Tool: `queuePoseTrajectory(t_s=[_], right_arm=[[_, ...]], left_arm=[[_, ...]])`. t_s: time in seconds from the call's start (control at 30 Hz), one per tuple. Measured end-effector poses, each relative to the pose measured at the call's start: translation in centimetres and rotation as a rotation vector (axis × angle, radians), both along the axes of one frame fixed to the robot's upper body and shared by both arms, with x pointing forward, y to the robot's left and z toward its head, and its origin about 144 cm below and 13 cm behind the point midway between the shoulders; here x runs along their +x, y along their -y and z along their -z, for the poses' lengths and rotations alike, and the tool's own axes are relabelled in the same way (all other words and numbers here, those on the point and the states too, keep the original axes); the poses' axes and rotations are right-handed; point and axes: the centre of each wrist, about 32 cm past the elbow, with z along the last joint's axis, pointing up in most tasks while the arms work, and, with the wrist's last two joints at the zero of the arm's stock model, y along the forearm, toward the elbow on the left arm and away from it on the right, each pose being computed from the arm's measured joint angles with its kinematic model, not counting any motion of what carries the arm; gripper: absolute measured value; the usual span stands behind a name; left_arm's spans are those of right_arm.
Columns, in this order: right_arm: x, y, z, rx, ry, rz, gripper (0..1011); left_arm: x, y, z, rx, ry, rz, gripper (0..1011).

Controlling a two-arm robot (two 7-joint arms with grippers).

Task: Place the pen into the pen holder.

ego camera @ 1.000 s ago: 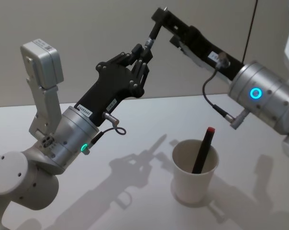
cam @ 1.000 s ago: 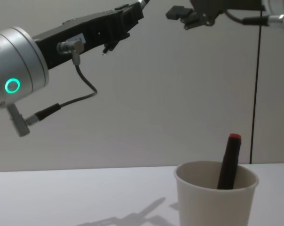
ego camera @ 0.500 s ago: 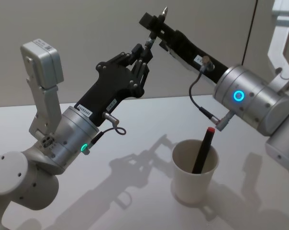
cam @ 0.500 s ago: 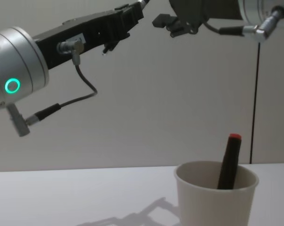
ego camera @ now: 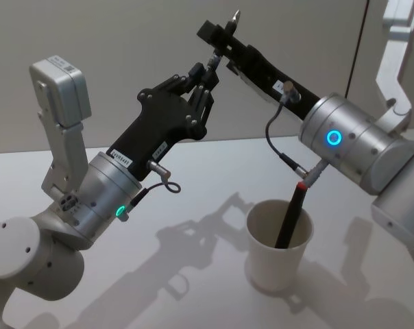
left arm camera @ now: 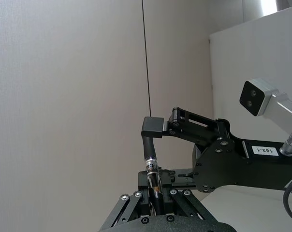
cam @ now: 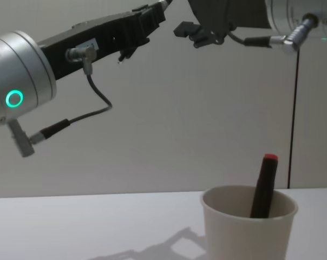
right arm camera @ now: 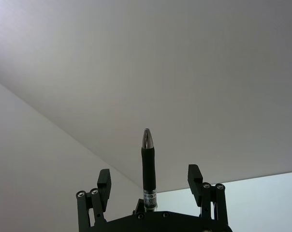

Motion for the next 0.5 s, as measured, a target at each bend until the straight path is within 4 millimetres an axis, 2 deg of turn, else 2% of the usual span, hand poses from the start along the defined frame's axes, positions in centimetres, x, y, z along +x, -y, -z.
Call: queuePoseTrajectory(t_s=[0.5], right_arm=[[0.17, -0.66, 0.05, 0.011, -0.002, -0.006, 1001]], left_arm=[[0.00, 0.00, 0.00, 0.000, 0.000, 0.000, 151]])
